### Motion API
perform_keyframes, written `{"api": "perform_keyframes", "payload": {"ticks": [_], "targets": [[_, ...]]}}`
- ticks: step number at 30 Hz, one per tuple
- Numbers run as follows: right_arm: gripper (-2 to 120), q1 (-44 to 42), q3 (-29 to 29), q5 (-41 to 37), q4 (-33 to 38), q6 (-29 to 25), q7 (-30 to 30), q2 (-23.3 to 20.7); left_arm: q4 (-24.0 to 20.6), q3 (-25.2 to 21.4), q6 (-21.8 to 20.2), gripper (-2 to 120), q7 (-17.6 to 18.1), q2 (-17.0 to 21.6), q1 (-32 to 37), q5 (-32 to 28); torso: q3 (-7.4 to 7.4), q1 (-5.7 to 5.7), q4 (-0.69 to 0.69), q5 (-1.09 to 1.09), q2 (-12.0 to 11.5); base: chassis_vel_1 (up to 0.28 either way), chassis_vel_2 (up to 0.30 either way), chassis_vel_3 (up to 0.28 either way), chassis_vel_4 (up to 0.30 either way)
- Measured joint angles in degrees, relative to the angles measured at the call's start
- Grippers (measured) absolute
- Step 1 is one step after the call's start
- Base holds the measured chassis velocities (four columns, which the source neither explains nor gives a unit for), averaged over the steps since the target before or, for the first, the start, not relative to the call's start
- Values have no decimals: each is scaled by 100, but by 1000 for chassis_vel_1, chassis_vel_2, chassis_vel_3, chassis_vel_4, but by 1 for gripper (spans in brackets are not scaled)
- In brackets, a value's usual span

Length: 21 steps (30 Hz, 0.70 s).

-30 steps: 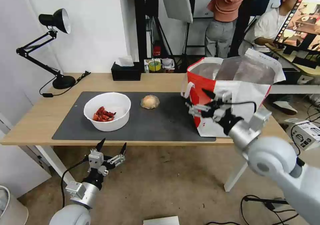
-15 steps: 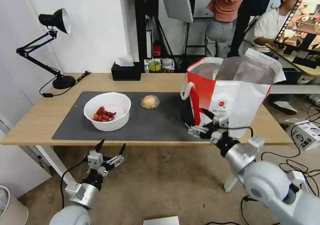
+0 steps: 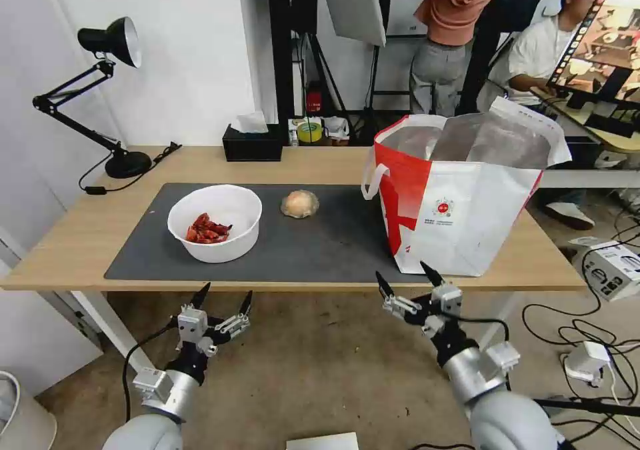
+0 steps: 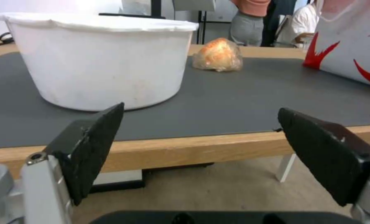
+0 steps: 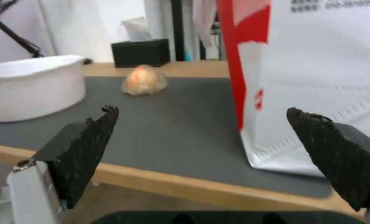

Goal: Pick up the trash from the table and place it into the takeout bag.

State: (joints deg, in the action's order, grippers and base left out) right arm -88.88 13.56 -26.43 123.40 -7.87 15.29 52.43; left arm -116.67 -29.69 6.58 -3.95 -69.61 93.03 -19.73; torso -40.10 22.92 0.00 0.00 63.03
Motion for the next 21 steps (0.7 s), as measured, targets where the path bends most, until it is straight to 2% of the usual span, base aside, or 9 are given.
{"api": "perform_keyframes", "payload": {"ticks": [8, 21], "targets": [[100, -176, -70, 204, -146, -58, 183, 162, 33, 15, -1, 100, 6, -22, -5, 16, 0, 0, 0, 0, 0, 0, 0, 0, 0], [100, -133, -92, 166, -220, -38, 254, 189, 15, 13, -7, 100, 23, -38, 69, 112, 0, 0, 0, 1, 0, 0, 0, 0, 0]]}}
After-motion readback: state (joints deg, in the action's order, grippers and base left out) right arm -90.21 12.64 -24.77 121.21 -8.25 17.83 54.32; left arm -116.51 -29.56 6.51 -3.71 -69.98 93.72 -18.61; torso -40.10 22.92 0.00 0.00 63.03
